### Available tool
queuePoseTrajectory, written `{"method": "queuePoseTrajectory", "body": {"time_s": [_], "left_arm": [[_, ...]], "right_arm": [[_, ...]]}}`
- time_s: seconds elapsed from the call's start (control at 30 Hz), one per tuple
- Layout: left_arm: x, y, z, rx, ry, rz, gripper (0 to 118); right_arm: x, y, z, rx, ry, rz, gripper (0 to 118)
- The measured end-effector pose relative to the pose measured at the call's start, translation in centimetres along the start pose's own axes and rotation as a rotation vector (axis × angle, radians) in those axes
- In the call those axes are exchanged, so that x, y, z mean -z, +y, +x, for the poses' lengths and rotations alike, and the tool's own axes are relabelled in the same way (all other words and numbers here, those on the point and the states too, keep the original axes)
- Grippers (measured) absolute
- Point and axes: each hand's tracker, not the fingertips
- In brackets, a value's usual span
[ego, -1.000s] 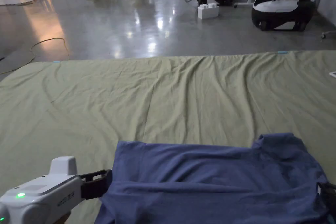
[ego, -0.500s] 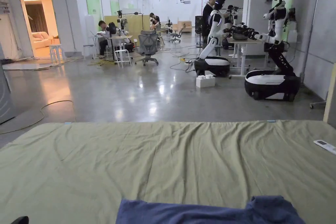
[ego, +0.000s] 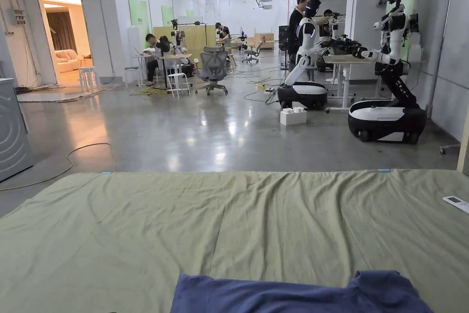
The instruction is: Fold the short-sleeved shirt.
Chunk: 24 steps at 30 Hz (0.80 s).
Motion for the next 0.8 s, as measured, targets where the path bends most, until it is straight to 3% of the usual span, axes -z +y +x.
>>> {"method": "queuePoseTrajectory", "body": {"time_s": [0.23,0.33,0.47,0.5,0.57,0.6,0.67,0.8], "left_arm": [[2.7,-1.6,-1.3,-0.109,-0.006,-0.079,0],[6.2,-5.1,-2.9,-0.207,-0.045,-0.152,0],[11.6,-11.9,-5.1,-0.263,-0.051,-0.334,1],[12.8,-14.0,-5.7,-0.279,-0.056,-0.366,7],[15.7,-18.0,-6.9,-0.384,-0.153,-0.475,46],[17.3,-20.0,-7.2,-0.407,-0.175,-0.538,60],[19.7,-23.1,-7.0,-0.389,-0.167,-0.627,63],[22.8,-26.5,-5.6,-0.206,-0.198,-0.710,63]], "right_arm": [[0.9,-0.1,0.8,0.041,0.015,0.003,0],[2.0,-1.3,1.3,0.115,0.026,-0.069,0],[2.6,-2.6,1.4,0.082,0.021,-0.098,0],[2.9,-3.0,1.5,0.082,0.018,-0.122,0],[3.6,-3.8,1.8,0.087,0.006,-0.160,0],[3.8,-4.3,2.0,0.092,-0.003,-0.177,0],[4.2,-5.1,2.5,0.118,-0.014,-0.215,0],[4.5,-6.2,3.4,0.139,-0.040,-0.258,0]]}}
